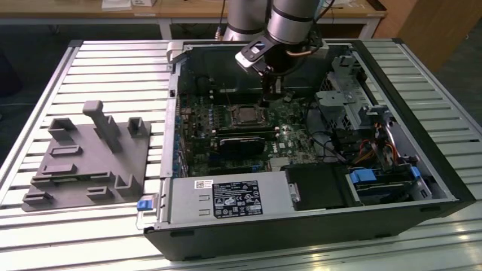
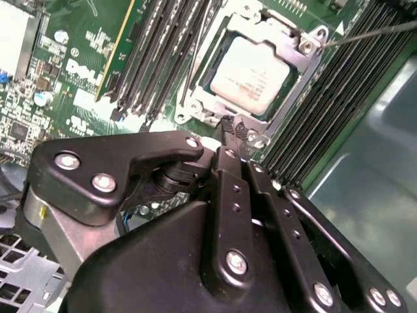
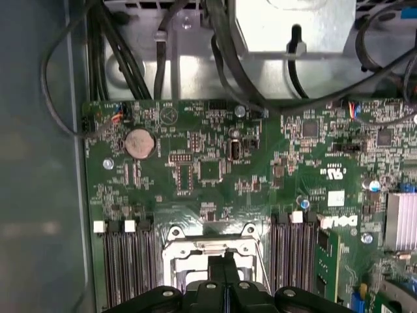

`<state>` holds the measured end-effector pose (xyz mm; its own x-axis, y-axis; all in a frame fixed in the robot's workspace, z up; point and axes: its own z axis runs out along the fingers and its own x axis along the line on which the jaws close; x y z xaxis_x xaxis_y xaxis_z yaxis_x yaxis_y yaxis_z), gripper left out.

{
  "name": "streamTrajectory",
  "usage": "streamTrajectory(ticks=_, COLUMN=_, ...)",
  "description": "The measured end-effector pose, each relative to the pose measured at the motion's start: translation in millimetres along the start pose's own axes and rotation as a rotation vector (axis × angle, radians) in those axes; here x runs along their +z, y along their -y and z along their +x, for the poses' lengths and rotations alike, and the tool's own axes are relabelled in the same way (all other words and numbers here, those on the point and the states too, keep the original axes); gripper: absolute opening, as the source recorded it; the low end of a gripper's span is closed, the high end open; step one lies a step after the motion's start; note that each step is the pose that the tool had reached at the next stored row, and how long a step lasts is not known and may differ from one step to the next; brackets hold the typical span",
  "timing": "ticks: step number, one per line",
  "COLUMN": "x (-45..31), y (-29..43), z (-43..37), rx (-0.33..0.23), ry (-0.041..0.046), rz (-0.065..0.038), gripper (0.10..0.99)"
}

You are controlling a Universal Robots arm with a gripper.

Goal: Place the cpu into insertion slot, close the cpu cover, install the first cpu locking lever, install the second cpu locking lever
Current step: 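Close the cpu cover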

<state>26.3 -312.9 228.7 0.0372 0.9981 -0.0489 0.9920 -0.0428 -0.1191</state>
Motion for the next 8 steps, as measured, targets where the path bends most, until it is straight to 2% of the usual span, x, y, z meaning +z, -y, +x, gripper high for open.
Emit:
streamTrajectory(ticks=4, x=0.6, y=4.6, z=-0.1, rx=-0.001, ry=-0.0002, rz=-0.007, gripper=0.106)
streamTrajectory(ticks=8, x=2.0, y=9.9, z=-0.3, rx=-0.003, ry=-0.0006, rz=-0.023, gripper=0.106)
